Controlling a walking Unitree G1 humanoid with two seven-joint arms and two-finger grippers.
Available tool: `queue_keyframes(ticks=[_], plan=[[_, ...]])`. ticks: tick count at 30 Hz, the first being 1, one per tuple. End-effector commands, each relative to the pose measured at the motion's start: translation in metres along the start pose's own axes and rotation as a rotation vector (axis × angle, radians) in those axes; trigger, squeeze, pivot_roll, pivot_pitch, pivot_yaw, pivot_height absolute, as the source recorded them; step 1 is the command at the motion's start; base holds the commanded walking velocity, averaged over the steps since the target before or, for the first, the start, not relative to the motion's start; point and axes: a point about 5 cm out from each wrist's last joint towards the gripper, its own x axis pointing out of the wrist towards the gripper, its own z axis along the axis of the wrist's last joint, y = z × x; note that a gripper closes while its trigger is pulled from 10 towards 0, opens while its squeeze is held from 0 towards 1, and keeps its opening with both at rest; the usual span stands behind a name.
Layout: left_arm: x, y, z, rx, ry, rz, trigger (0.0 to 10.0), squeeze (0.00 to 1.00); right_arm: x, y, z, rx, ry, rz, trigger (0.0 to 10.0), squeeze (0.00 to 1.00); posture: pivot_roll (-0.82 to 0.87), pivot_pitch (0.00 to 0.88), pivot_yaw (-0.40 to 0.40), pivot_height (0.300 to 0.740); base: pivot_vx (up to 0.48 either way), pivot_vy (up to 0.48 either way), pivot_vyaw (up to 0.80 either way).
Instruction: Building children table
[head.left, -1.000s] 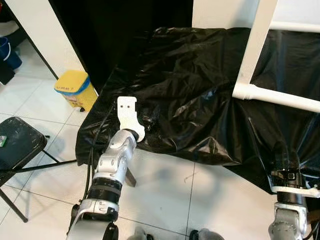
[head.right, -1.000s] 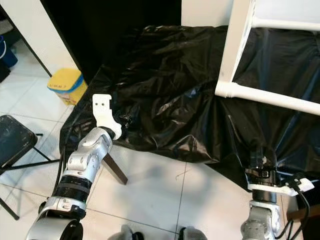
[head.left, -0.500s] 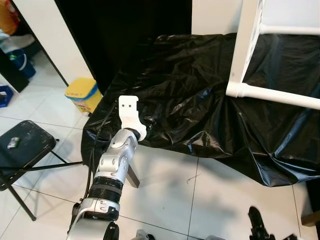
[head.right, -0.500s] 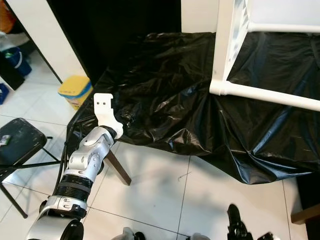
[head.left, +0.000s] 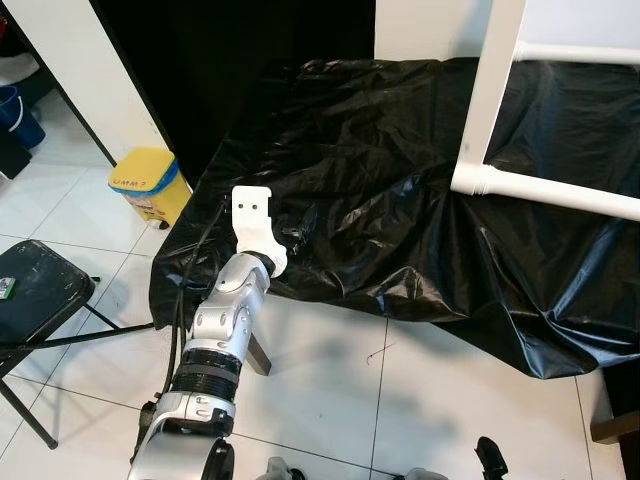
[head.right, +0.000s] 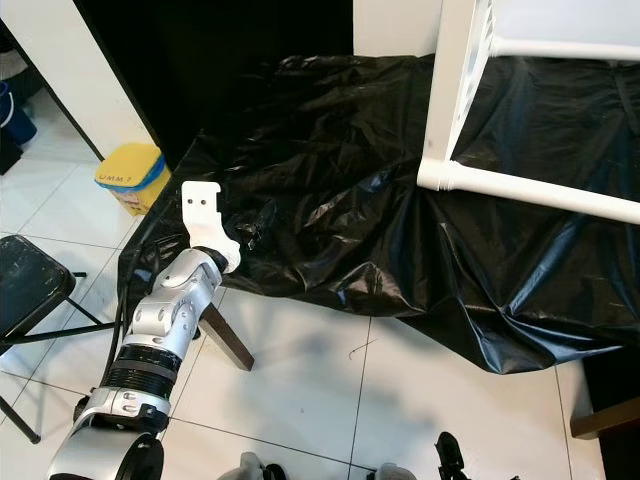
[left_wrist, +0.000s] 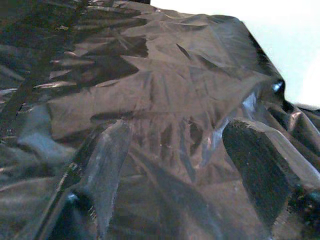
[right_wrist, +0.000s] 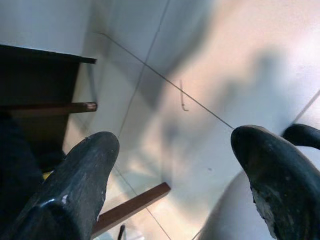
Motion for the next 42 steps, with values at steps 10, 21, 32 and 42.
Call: queue_keyframes(ticks=[10,21,32,42], plan=[[-0.003,0.006,-0.007,-0.012,0.041,0.075,10.0,0.00,0.050,0.030,0.036,-1.051,0.151,-0.136,10.0,0.00,-0.08,0.080,0.037,0.740,0.000,0.000,0.00],[-0.008,0.021,-0.006,-0.005,0.035,0.149,10.0,0.00,0.033,0.000,0.015,-1.106,0.361,-0.262,10.0,0.00,-0.02,0.061,0.021,0.740,0.000,0.000,0.00],[-0.015,0.030,-0.015,-0.007,0.048,0.215,10.0,0.00,0.031,-0.001,-0.002,-1.153,0.458,-0.266,10.0,0.00,-0.01,0.038,0.021,0.740,0.000,0.000,0.00],[-0.010,0.024,-0.008,-0.005,0.003,0.199,10.0,0.00,0.027,-0.004,-0.010,-1.202,0.505,-0.266,10.0,0.00,0.00,0.017,0.014,0.740,0.000,0.000,0.00]])
